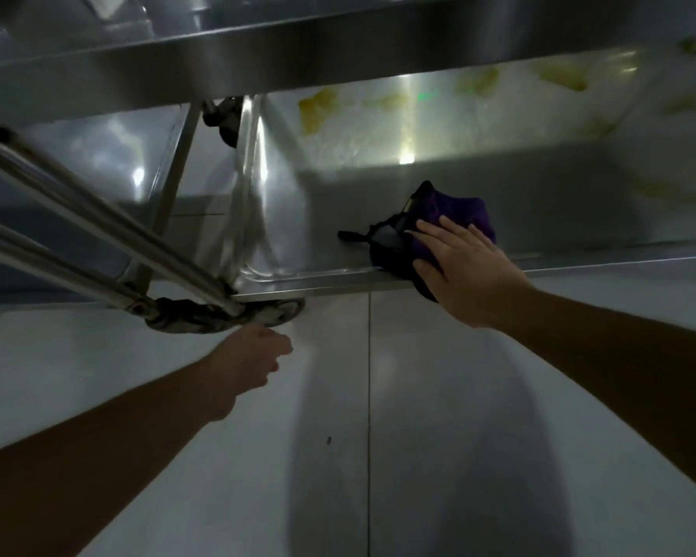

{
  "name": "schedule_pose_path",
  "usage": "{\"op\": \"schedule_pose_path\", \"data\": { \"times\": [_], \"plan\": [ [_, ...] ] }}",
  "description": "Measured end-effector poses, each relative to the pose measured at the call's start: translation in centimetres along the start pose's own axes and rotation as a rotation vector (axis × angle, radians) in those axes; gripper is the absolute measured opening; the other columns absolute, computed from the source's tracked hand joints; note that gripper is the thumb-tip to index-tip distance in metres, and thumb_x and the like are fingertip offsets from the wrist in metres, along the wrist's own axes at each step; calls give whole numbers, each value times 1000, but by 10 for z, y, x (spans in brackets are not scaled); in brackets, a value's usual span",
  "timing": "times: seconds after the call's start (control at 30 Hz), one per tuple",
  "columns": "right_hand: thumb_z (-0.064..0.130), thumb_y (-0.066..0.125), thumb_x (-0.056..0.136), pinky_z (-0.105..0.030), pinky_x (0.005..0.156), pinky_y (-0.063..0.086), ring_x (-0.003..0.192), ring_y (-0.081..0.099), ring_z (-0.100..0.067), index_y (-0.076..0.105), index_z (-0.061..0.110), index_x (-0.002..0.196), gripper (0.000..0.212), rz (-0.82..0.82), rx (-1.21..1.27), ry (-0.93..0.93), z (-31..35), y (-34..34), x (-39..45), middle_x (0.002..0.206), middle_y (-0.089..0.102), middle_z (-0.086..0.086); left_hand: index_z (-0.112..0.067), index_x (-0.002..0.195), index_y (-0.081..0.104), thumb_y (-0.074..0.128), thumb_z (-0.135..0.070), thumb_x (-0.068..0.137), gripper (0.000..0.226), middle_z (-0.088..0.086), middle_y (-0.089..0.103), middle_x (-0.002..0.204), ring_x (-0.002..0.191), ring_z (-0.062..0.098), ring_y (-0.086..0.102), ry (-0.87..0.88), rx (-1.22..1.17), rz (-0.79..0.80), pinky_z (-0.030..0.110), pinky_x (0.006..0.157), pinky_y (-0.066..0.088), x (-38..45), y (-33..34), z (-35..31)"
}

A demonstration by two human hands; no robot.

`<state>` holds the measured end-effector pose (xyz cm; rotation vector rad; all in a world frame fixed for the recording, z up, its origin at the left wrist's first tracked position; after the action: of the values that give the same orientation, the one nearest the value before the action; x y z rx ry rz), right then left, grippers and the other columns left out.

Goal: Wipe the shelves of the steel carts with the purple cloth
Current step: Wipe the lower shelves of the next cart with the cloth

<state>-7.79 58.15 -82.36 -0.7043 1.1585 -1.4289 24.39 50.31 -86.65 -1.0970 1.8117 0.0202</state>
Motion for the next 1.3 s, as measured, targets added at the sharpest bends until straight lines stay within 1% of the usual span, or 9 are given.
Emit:
{"op": "schedule_pose_path", "data": {
  "times": [0.13,0.27,0.4,0.5,0.63,0.73,0.97,1.07,1.3],
  "plan": [
    [52,26,110,-43,130,1,160,1,-10,20,37,164,57,53,42,42,-38,-10,-9,172,13,16,-24,97,70,71,-24,96,1,2,74,96,92,24,70,349,339,19,42,78,56,-20,33,-63],
    [51,29,110,-44,130,3,160,4,-12,22,35,164,57,29,79,123,-87,-19,-26,172,15,15,-34,96,63,66,-33,98,5,-11,67,87,79,11,64,618,614,34,31,65,50,-43,69,-114],
    [53,29,109,-45,128,7,160,8,-14,24,32,164,59,-9,66,234,-163,-34,-50,172,16,13,-36,108,61,65,-29,98,13,-19,60,101,94,-1,59,857,688,32,25,78,49,-64,99,-148],
    [50,32,109,-47,127,10,160,12,-18,26,28,164,60,-57,76,365,-217,-49,-66,173,19,9,-25,111,64,68,-22,96,16,-13,56,103,92,4,55,1001,705,-47,27,83,47,-66,118,-173],
    [57,20,105,-48,129,10,159,15,-23,24,32,163,63,-168,10,431,-211,-51,-80,172,23,7,-15,134,61,64,-25,99,36,0,55,137,121,20,56,966,642,-230,31,104,45,-52,141,-205],
    [63,12,99,-46,129,10,159,17,-20,26,39,162,68,-128,-15,259,-158,-39,-76,170,26,13,-14,150,53,60,-27,101,51,3,40,162,147,25,41,907,632,-278,36,120,34,-44,170,-216],
    [61,21,105,-37,127,1,158,14,-11,29,40,160,60,-95,-47,96,-160,-44,-79,168,27,17,-11,163,36,46,-32,109,59,8,24,174,161,27,20,849,711,-378,44,128,21,-29,204,-223],
    [60,24,102,-42,128,13,156,25,-18,40,31,158,65,-210,4,265,-227,-67,-98,166,37,7,-15,168,21,32,-47,111,67,5,13,177,164,23,7,865,873,-388,45,132,10,-17,210,-214],
    [43,36,107,-58,112,42,128,52,-47,47,18,147,49,-347,44,900,-414,-128,-147,144,53,-25,-12,167,24,21,-52,106,72,11,21,175,163,27,14,923,923,-454,46,131,11,-20,209,-212]
  ]
}}
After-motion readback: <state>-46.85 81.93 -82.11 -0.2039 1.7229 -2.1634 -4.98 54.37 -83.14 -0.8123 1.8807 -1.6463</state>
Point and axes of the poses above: each hand's wrist, its own x-axis towards the middle knuckle, its own y-axis out of the palm, z = x × y, the point moved 9 cm from there along x, towards the middle knuckle
